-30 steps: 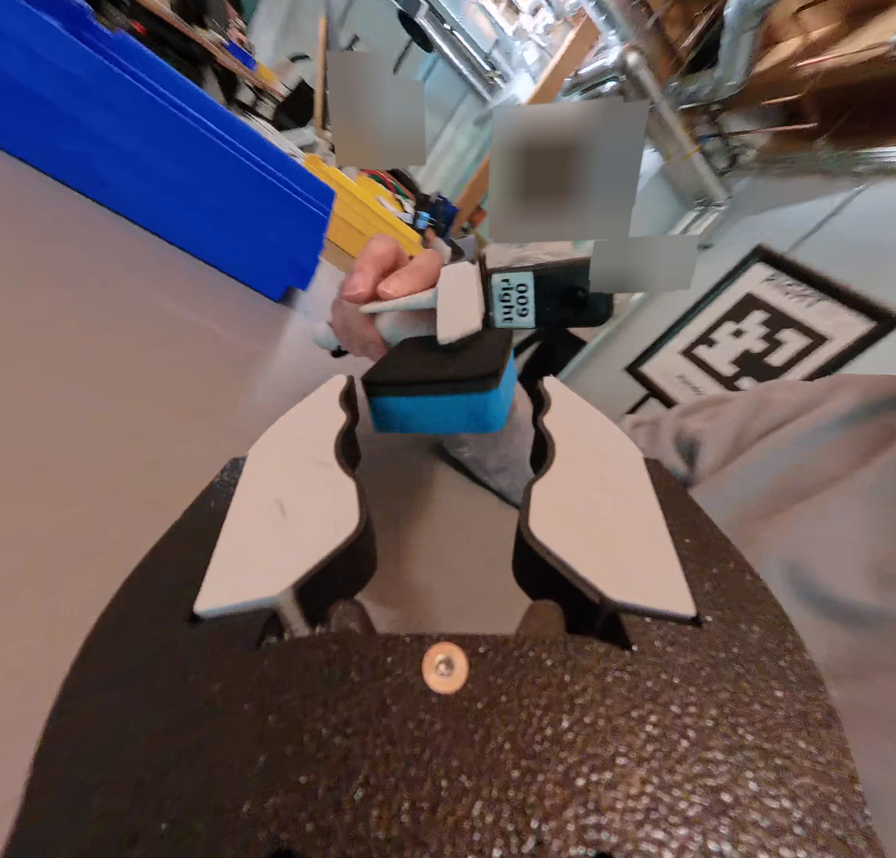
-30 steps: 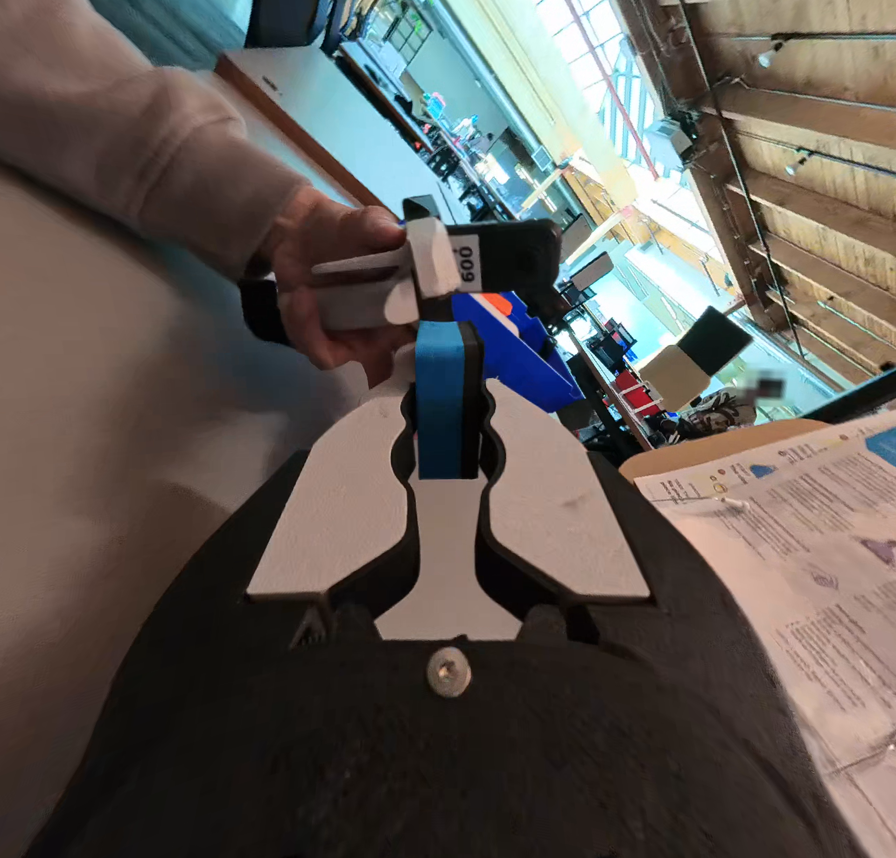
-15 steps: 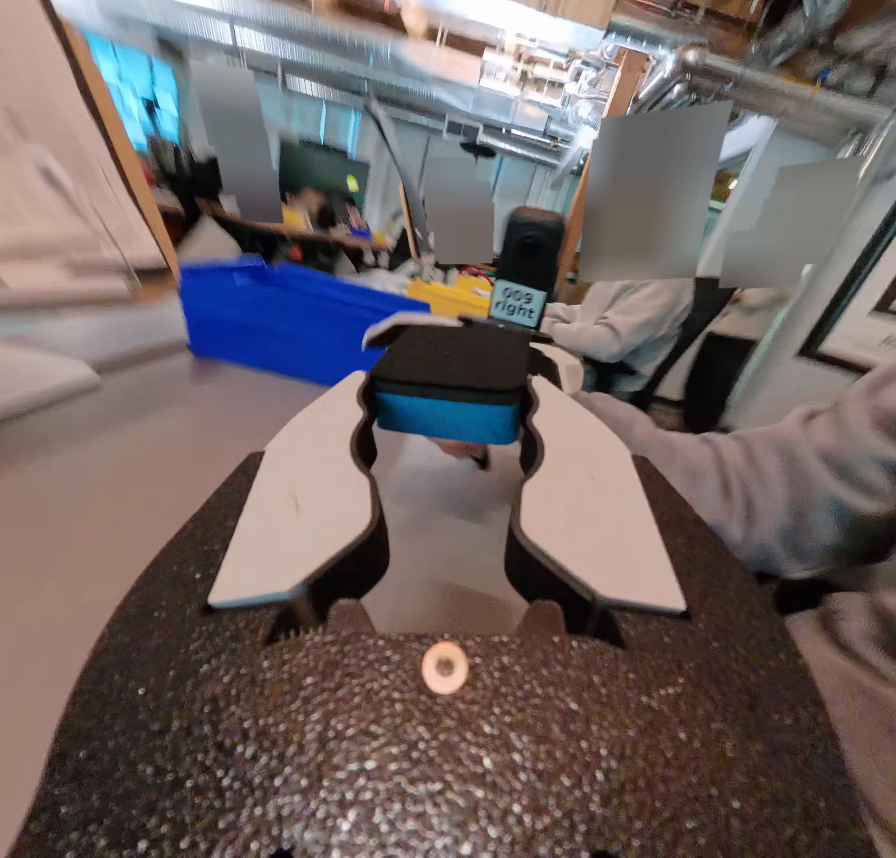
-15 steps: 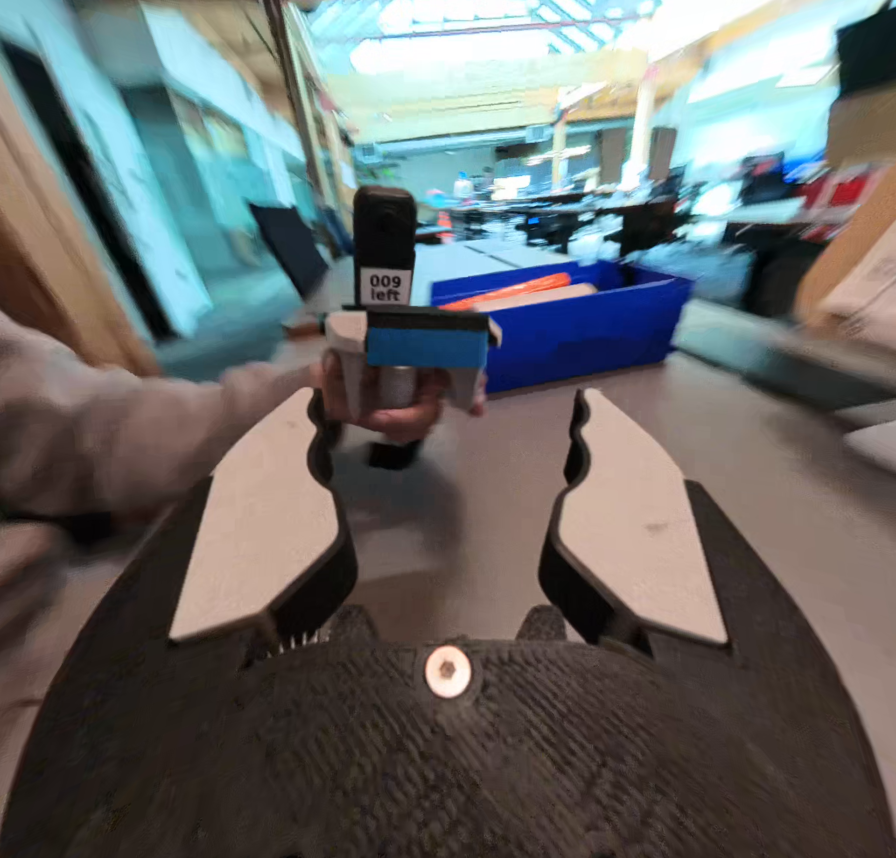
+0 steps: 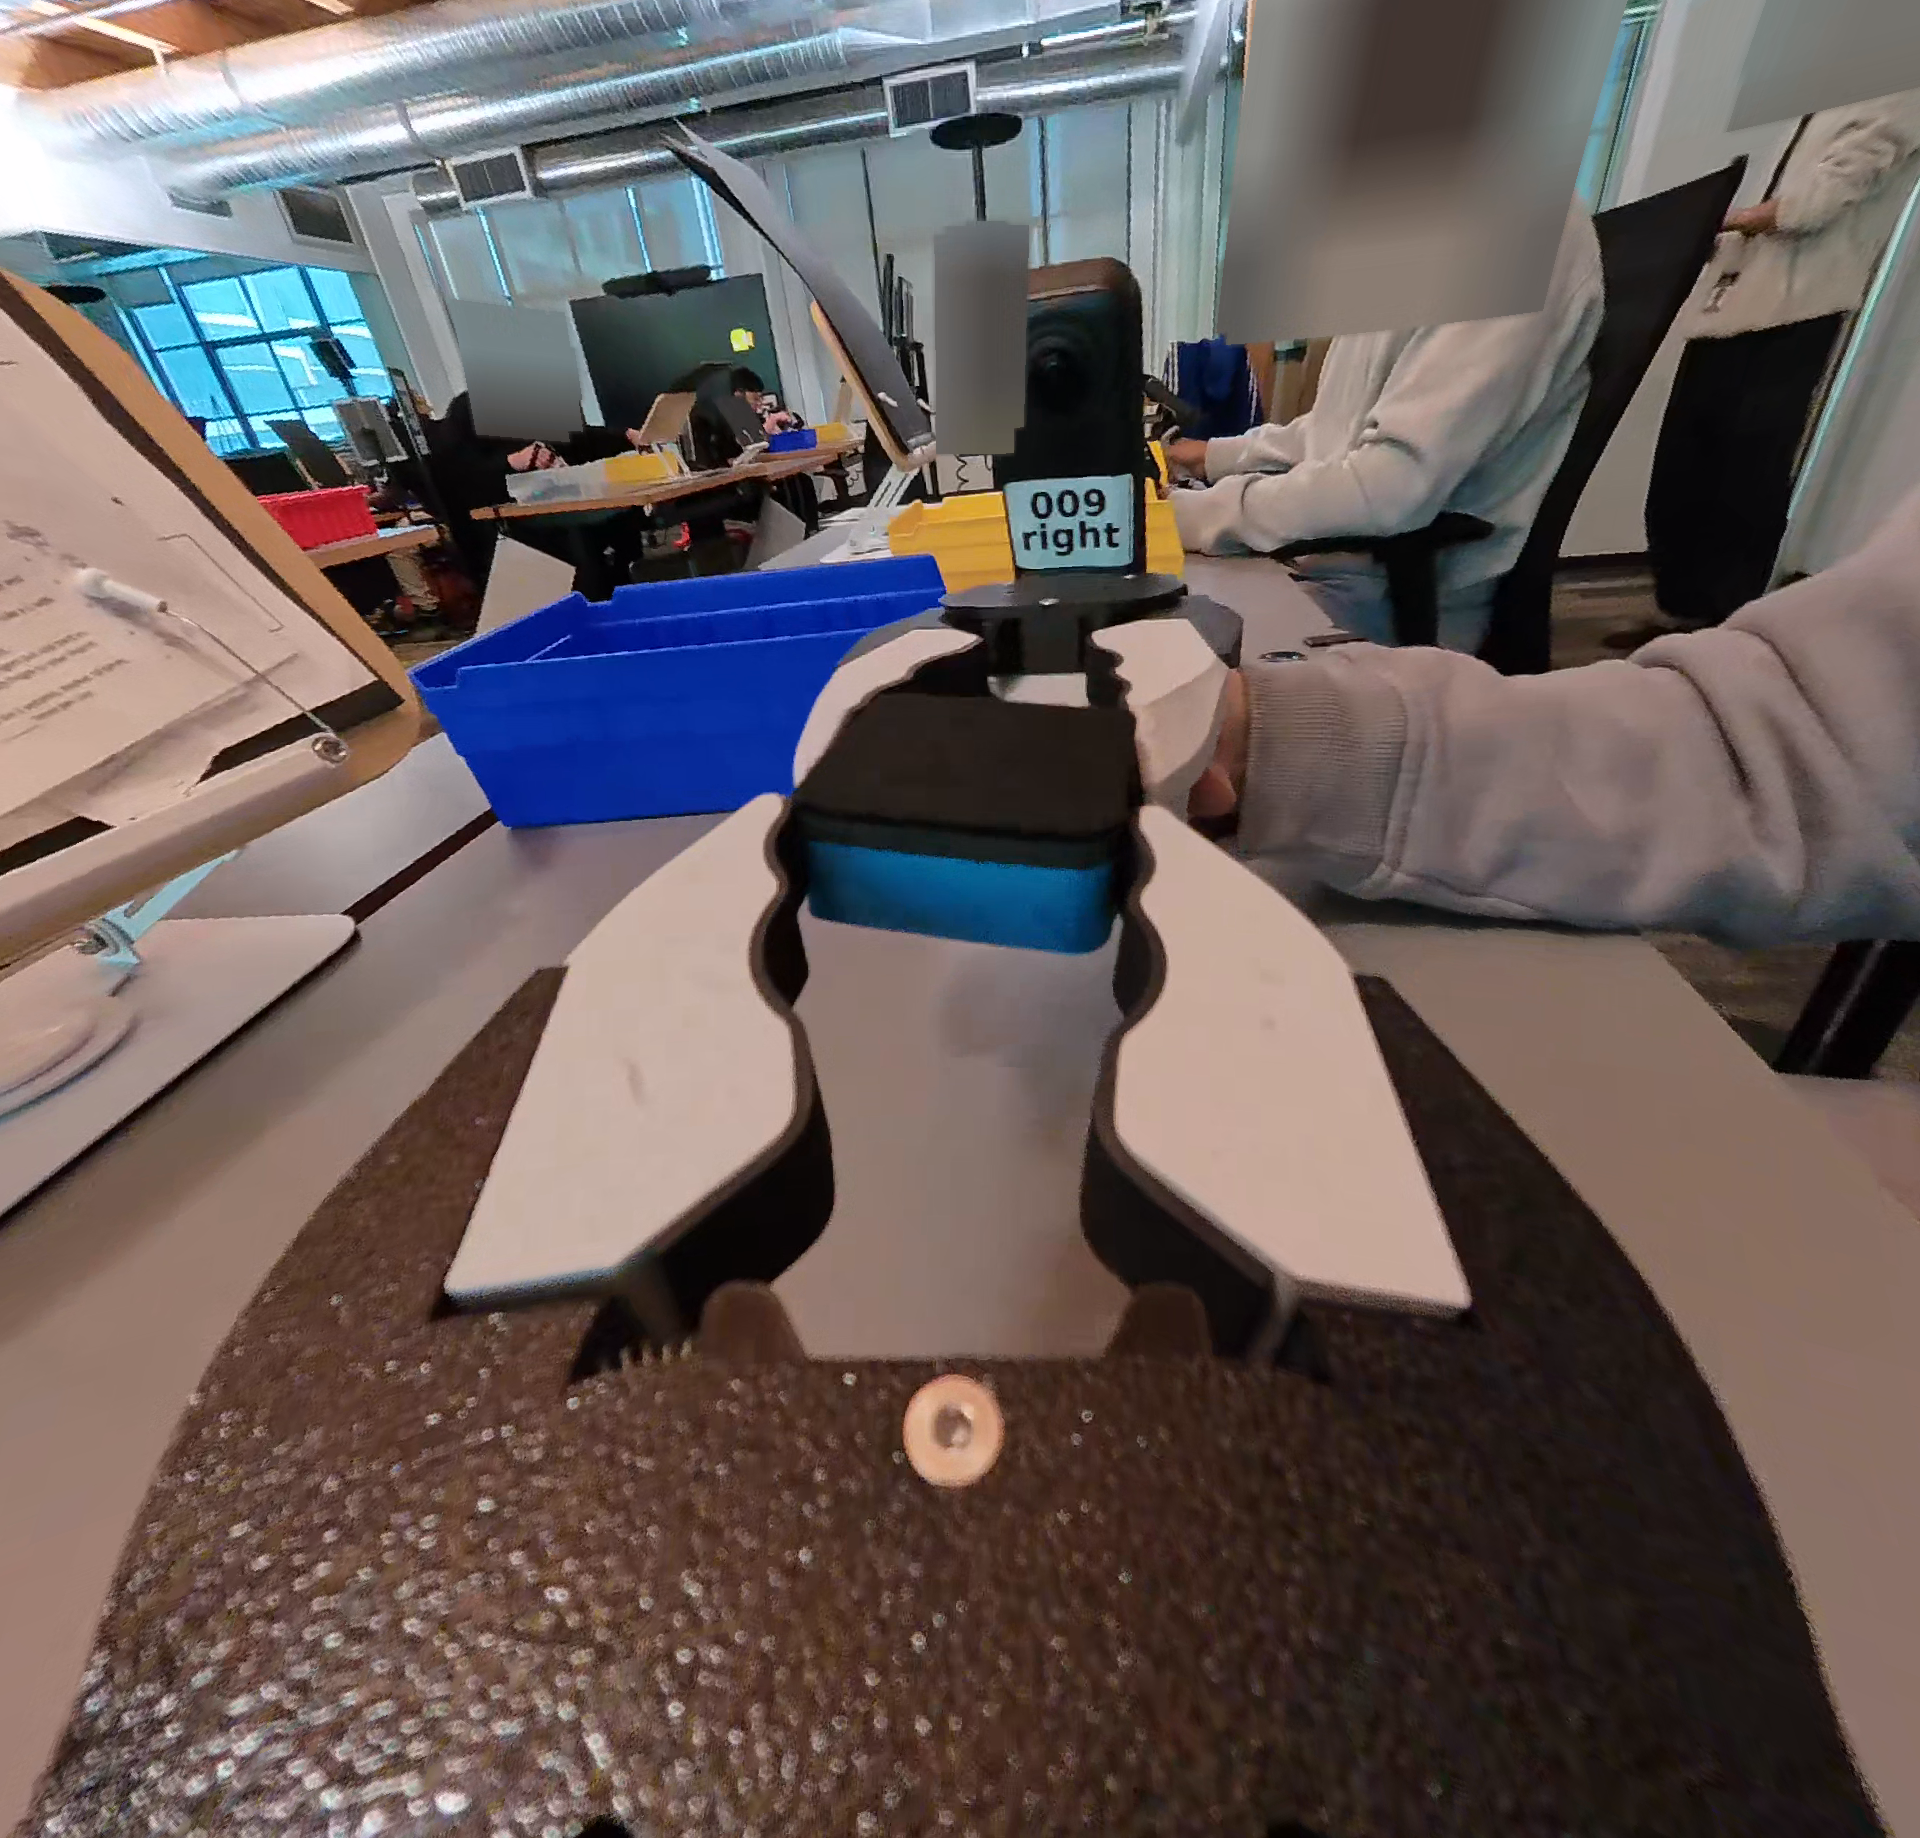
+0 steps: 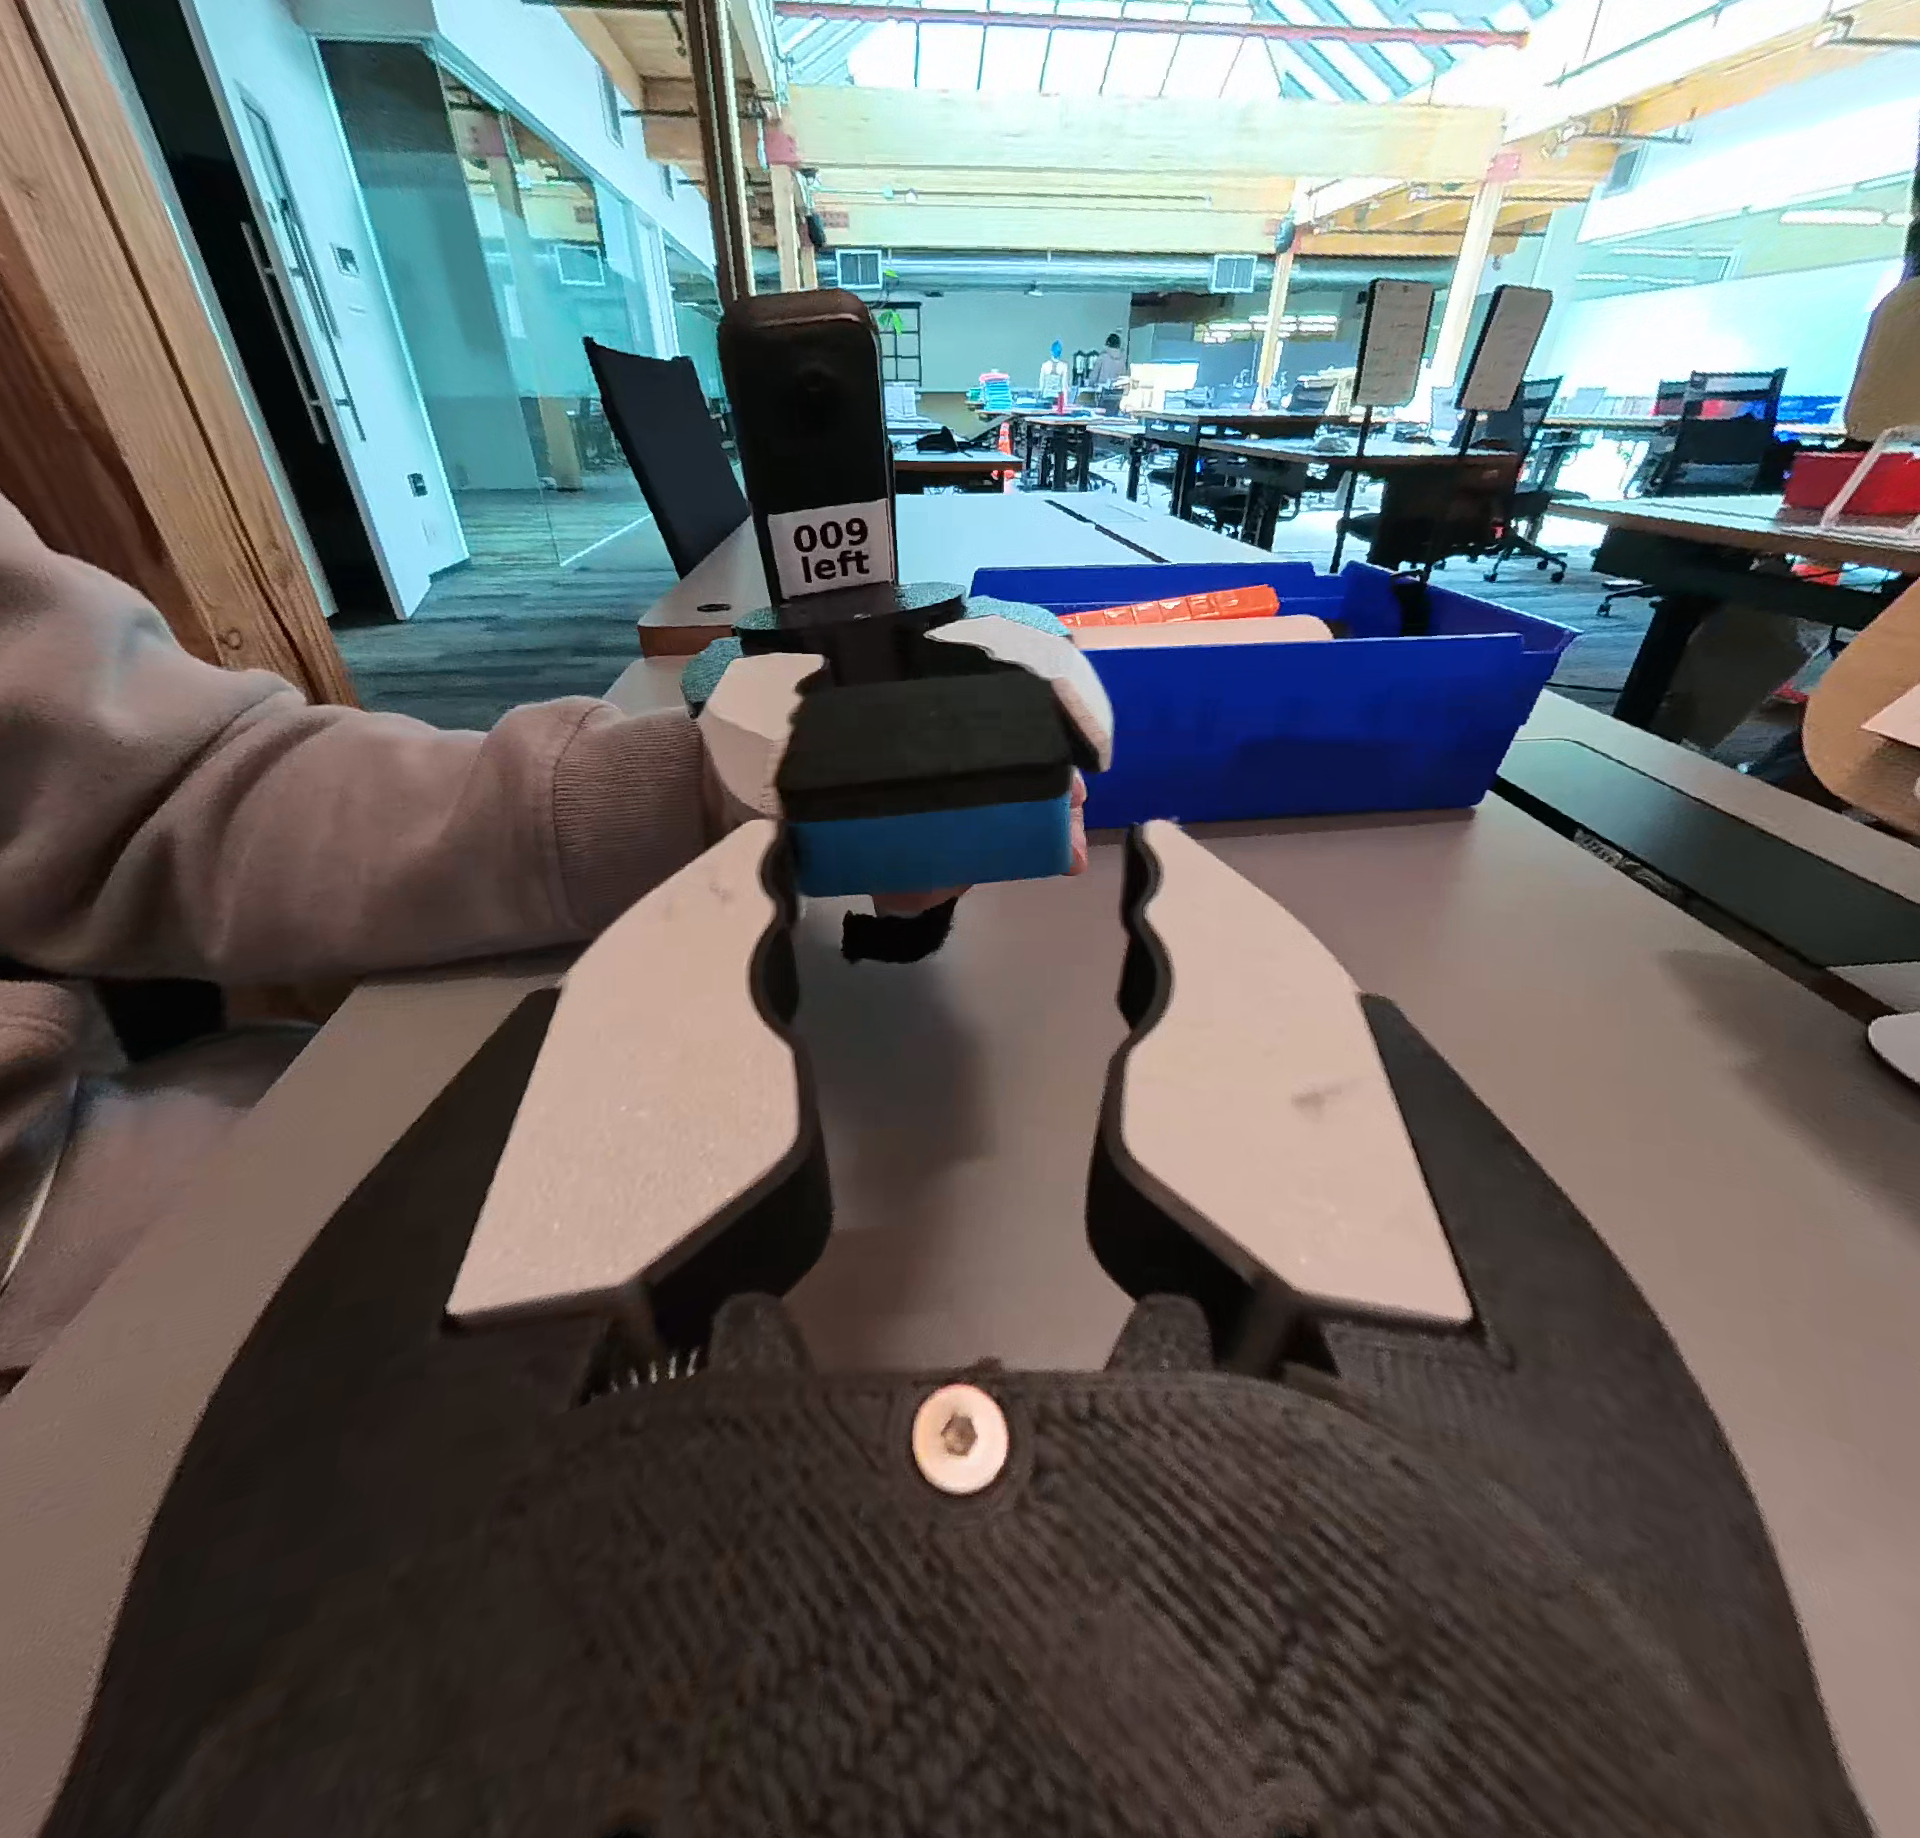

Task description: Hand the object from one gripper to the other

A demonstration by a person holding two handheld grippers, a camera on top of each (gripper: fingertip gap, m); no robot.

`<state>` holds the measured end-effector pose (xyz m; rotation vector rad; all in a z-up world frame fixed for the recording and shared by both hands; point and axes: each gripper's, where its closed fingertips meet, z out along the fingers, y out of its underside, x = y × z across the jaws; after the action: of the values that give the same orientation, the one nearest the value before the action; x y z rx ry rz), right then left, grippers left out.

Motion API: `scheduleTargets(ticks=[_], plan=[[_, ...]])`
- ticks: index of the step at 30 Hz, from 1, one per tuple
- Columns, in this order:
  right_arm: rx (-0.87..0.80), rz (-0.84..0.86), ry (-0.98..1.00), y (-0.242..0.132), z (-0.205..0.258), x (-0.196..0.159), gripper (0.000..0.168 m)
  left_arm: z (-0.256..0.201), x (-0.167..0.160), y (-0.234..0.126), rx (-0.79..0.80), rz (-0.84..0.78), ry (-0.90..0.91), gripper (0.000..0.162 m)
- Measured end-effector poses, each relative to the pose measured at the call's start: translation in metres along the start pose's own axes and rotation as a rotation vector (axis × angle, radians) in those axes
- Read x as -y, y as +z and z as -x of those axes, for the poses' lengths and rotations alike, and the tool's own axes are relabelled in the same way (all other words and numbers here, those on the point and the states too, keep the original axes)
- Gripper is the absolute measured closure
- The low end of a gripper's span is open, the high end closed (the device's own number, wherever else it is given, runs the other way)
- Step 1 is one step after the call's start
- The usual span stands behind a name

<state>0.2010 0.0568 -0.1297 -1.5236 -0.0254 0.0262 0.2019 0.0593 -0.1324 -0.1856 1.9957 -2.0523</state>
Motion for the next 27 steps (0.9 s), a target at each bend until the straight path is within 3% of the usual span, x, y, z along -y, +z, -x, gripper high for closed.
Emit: scheduleTargets(ticks=[1,6,11,15,20,22,26,27], plan=[[0.02,0.008,-0.015,0.0,0.003,-0.001,0.118,0.002,-0.001,0.0,0.009,0.003,-0.001,0.105],[0.012,0.07,-0.12,-0.001,0.003,-0.006,0.119,0.001,-0.008,-0.001,0.012,0.054,-0.024,0.105],[-0.034,0.023,-0.245,-0.014,-0.002,0.005,0.119,0.011,-0.007,-0.003,0.019,0.052,-0.305,0.083],[-0.066,0.052,-0.406,-0.018,-0.004,0.002,0.119,0.001,-0.009,-0.004,-0.118,0.055,-0.578,0.098],[-0.083,0.204,-0.629,-0.012,-0.004,-0.02,0.119,-0.013,-0.02,0.002,-0.272,0.106,-0.891,0.121],[-0.094,0.232,-0.638,-0.011,-0.006,-0.024,0.119,-0.007,-0.028,0.002,-0.243,0.121,-0.946,0.137],[-0.138,0.238,-0.519,-0.012,-0.014,-0.029,0.117,0.0,-0.029,0.002,-0.197,0.104,-0.904,0.139],[-0.141,0.212,-0.456,-0.012,-0.016,-0.027,0.108,0.003,-0.028,0.001,-0.17,0.094,-0.868,0.14]])
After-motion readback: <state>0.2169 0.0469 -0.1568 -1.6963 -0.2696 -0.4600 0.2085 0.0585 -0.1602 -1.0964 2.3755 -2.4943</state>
